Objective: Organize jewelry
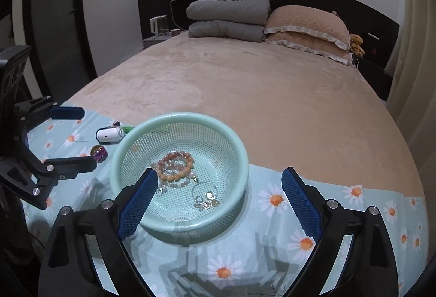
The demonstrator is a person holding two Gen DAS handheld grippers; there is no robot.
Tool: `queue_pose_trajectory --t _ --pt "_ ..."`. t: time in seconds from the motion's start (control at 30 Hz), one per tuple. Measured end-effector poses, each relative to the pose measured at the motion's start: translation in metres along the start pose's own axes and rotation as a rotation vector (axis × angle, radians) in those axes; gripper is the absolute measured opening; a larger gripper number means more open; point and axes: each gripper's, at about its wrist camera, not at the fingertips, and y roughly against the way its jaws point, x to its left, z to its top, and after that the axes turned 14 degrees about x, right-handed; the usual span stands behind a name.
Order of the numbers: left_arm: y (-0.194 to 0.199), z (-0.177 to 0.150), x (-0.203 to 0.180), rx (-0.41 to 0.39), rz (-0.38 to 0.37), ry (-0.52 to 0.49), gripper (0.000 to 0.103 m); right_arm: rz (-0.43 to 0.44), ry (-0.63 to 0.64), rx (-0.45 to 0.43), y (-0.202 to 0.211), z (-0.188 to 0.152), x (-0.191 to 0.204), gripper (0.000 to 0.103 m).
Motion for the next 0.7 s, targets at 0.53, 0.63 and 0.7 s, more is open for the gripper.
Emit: queue_pose_trajectory --t 0.53,0.63,0.7 --pt "0.054 -0.097 -0.070 -0.191 0.055 0.027 0.097 -0.150 -0.072 -0.056 0.057 -0.102 0.048 0.094" --pt "0.057 -0.109 -0.074 -0.208 0.064 0.062 0.097 -0.150 -0.098 -0.079 0.063 -0.124 0.057 0.095" --pt "0.054 -0.114 -0.075 -0.199 0.085 0.093 0.097 -0.146 -0.095 -0.099 0.065 -0.138 0.064 0.095"
